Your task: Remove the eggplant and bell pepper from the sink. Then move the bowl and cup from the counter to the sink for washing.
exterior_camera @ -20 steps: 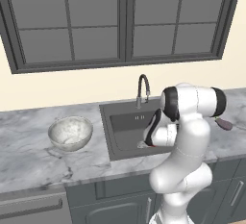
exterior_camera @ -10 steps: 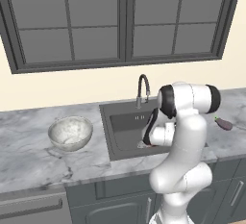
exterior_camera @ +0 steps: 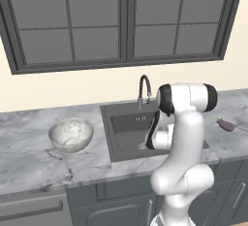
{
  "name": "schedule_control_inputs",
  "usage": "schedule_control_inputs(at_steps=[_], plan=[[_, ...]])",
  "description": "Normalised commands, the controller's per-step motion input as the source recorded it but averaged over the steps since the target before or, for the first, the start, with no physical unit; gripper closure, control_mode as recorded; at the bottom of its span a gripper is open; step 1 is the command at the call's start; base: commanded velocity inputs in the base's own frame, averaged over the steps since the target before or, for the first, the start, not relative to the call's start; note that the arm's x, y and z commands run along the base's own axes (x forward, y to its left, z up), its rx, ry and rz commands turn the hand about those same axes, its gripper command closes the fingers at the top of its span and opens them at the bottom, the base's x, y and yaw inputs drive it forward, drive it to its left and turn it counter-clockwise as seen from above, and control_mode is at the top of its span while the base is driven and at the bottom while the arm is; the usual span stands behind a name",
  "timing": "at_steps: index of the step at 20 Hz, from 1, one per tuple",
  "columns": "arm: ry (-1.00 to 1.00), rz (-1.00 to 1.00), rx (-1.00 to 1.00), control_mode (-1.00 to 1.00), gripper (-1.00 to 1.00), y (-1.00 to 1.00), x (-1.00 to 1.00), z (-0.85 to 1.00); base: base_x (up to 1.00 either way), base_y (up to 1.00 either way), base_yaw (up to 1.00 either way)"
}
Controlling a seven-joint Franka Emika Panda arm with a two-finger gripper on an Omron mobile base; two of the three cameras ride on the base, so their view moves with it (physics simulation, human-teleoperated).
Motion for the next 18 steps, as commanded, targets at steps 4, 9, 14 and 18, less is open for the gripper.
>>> schedule_control_inputs(at_steps=[4,9,14,18], plan=[[0.0,0.0,0.0,-1.0,-1.0,0.0,0.2,-0.07,0.0,0.0,0.0],[0.0,0.0,0.0,-1.0,-1.0,0.01,0.22,-0.01,0.0,0.0,0.0],[0.0,0.0,0.0,-1.0,-1.0,0.0,0.21,0.0,0.0,0.0,0.0],[0.05,0.0,0.0,-1.0,-1.0,0.0,0.2,0.0,0.0,0.0,0.0]])
